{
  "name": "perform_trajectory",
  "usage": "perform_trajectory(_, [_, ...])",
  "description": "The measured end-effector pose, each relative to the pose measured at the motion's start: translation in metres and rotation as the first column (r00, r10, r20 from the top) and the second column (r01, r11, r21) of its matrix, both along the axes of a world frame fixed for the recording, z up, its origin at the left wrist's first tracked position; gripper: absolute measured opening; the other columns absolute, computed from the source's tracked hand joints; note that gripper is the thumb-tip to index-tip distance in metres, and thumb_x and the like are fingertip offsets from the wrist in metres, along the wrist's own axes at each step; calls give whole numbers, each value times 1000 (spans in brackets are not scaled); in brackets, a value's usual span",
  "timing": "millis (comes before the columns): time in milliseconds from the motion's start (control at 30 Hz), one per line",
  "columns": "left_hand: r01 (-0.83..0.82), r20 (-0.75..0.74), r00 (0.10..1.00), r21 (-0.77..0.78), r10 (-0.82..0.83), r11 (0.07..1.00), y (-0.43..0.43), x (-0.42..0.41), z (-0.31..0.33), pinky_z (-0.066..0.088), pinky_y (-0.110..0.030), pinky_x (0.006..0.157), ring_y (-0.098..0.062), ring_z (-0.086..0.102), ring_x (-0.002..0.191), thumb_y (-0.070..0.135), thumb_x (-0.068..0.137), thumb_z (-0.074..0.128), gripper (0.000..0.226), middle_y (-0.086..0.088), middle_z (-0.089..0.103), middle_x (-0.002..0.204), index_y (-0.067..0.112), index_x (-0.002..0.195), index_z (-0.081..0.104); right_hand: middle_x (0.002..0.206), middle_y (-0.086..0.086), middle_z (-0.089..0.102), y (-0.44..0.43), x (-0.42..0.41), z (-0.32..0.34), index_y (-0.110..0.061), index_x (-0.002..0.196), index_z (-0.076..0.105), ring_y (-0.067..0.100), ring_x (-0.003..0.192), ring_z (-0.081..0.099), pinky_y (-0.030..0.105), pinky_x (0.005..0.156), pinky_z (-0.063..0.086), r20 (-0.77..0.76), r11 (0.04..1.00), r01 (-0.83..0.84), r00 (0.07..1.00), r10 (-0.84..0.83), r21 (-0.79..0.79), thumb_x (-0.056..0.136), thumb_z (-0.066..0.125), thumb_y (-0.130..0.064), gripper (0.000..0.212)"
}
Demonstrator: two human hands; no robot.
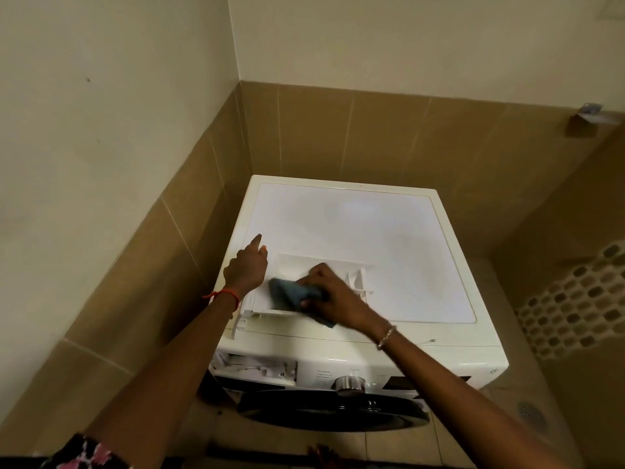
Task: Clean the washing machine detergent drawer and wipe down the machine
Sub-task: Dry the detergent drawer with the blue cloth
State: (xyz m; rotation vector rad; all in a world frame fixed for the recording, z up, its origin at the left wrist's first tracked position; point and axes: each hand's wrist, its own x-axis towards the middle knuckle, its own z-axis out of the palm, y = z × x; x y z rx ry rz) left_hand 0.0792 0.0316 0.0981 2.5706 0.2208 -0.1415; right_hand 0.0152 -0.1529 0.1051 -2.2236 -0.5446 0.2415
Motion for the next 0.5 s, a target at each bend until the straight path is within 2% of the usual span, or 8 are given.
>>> perform_trajectory(33, [1,-5,1000,1,-1,1000,1,0,0,38,-43,97,-36,47,122,30,102,24,46,-17,50,136,21,147,25,104,7,52,14,-3,-9,-10,119,61,17,98,50,32,90,38,132,990,-45,989,63,-131,82,66,-11,37])
perform_trajectory(100, [3,-9,1000,-3,-3,1000,1,0,-1,38,-43,97,-36,48,122,31,102,24,46,-17,49,136,22,147,24,102,7,58,34,-11,-28,-14,122,59,25,97,55,44,93,34,434,926,-16,880,192,-376,76,67,-4,48])
perform_trajectory(167, [4,-6,1000,-12,-4,1000,2,0,-2,38,-43,97,-37,48,121,31,102,24,46,-16,50,136,23,147,24,100,2,63,41,-18,-38,-15,123,57,23,95,60,45,97,30,538,903,40,814,220,-428,70,68,-1,55])
perform_trajectory(267, [8,5,1000,-12,-8,1000,1,1,-3,39,-43,96,-36,49,120,31,102,24,46,-17,51,134,22,147,25,102,3,65,40,-25,-45,-13,125,54,24,99,60,38,94,30,539,903,14,806,244,-429,74,66,-10,52])
perform_trajectory(400, [9,24,1000,7,-10,1000,1,-1,-4,42,-42,92,-35,53,115,30,102,24,45,-17,54,130,21,147,24,101,7,68,37,-24,-41,-7,122,55,26,93,59,32,83,34,447,880,18,866,224,-474,62,67,-5,61])
perform_trajectory(500, [12,34,999,10,-13,1000,1,-1,-6,43,-43,91,-35,54,113,30,102,24,46,-17,56,128,22,147,24,119,15,60,34,-24,-28,-4,134,43,32,107,51,37,88,35,328,866,-20,921,210,-499,69,59,4,67])
